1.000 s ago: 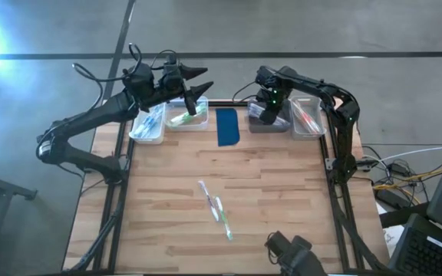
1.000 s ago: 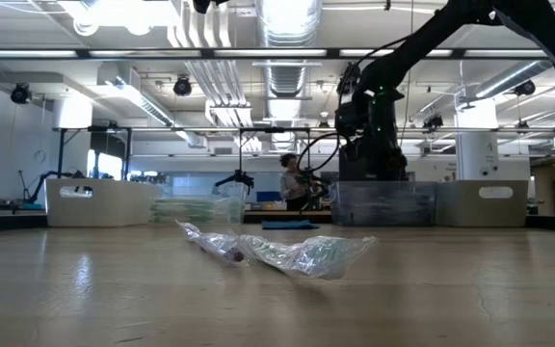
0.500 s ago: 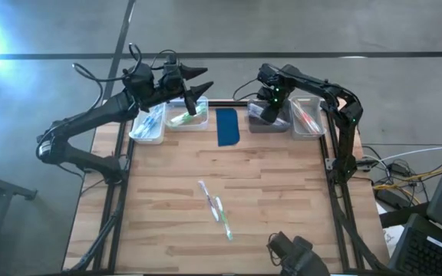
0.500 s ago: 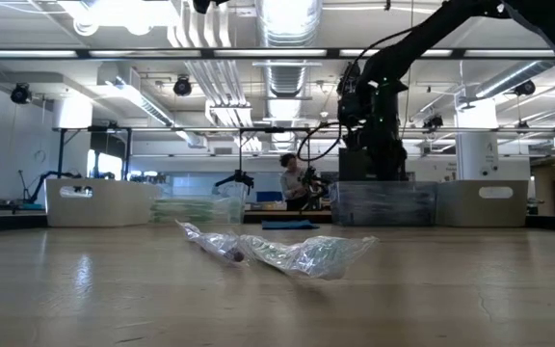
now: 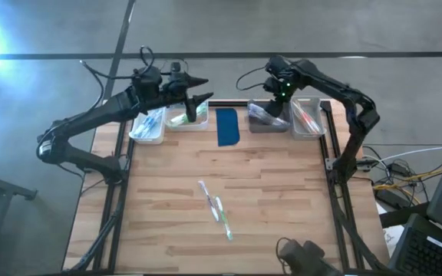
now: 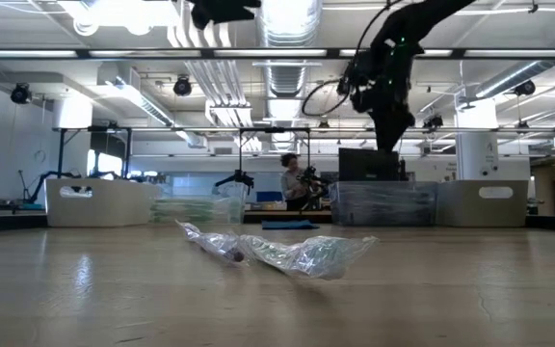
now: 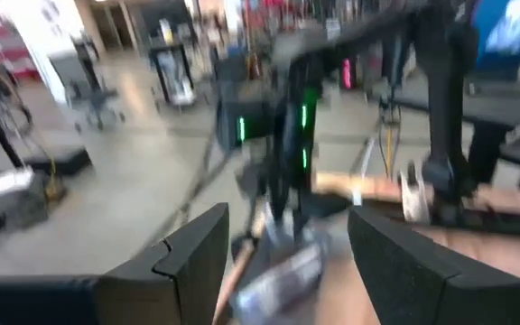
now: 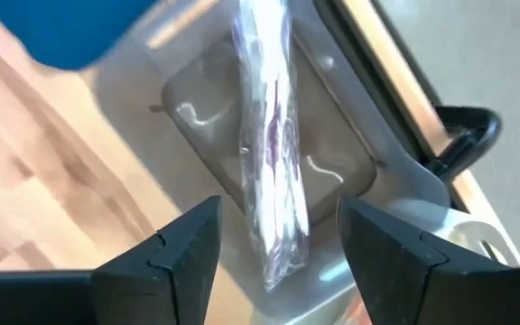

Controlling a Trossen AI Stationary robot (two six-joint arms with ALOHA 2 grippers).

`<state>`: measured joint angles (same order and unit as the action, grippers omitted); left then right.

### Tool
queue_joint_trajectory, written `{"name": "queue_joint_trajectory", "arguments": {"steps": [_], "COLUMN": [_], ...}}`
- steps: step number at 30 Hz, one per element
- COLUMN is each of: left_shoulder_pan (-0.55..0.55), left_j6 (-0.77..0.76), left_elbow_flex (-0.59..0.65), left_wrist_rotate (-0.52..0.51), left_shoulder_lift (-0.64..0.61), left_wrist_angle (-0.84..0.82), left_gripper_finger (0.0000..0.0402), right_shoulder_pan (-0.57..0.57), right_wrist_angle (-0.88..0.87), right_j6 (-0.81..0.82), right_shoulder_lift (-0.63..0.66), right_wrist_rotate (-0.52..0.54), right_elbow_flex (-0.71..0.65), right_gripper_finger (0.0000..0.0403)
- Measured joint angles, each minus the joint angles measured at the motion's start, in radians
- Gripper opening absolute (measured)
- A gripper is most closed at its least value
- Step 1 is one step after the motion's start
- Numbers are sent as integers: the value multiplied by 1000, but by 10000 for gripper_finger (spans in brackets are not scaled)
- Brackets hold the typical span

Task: Pick & Place Toothbrushes
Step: Put the green toothbrush into the transparent bin

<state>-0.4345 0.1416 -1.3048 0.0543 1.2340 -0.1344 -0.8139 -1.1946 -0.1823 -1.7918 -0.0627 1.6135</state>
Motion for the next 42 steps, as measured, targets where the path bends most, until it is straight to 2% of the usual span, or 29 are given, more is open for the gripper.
{"name": "queue_joint_trajectory", "arguments": {"steps": [7,13,18,21,27,36,42], "left_shoulder_pan": [60,169,295,357,436,489,511], "left_j6": [79,109,347,428,512,543,542], "left_elbow_flex": [0,0,0,0,0,0,0], "left_wrist_rotate": [87,92,89,75,70,67,67], "left_shoulder_lift": [51,111,154,194,320,515,587], "left_wrist_angle": [-175,-258,-351,-364,-363,-344,-345], "left_gripper_finger": [230,227,225,224,224,225,225], "right_shoulder_pan": [11,25,38,38,38,38,39], "right_wrist_angle": [1,4,14,25,26,19,19], "right_j6": [29,78,73,60,17,-28,-53], "right_shoulder_lift": [138,256,335,366,392,389,389], "right_wrist_rotate": [-37,-54,-54,-54,-51,-51,-51], "right_elbow_flex": [0,0,0,0,0,0,0], "right_gripper_finger": [196,176,161,152,137,121,132]}}
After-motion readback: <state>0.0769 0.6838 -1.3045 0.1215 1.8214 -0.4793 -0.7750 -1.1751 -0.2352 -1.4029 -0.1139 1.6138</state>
